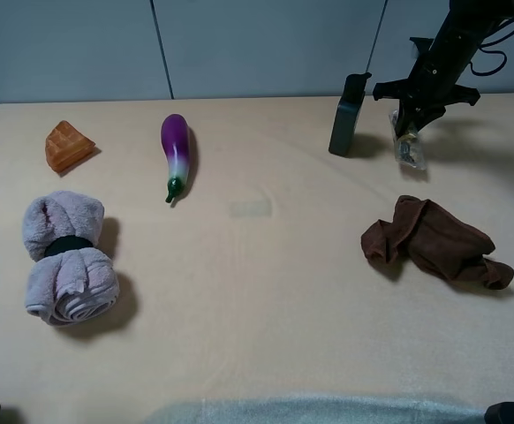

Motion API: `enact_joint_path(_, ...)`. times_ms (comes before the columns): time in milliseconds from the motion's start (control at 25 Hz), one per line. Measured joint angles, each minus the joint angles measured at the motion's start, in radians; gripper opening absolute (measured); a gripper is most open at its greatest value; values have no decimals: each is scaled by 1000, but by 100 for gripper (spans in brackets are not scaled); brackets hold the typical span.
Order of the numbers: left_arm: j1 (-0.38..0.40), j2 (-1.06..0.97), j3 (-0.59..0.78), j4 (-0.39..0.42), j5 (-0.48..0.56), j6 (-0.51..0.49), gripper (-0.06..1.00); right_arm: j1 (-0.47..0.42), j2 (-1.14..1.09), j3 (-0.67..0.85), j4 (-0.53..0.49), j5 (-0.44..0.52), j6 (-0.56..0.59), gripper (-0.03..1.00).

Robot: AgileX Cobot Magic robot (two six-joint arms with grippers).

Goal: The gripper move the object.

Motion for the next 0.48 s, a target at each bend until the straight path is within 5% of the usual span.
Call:
enact_joint_path(120, 0, 0, 0, 0, 0, 0, 99, 0, 0, 0, 0, -2, 0, 16)
enact_joint_path(360, 0, 0, 0, 0, 0, 0, 99, 0, 0, 0, -16, -18, -7, 58)
enact_joint_path(480, 0, 0, 0, 0, 0, 0, 99, 0, 0, 0, -31, -22, -8, 67)
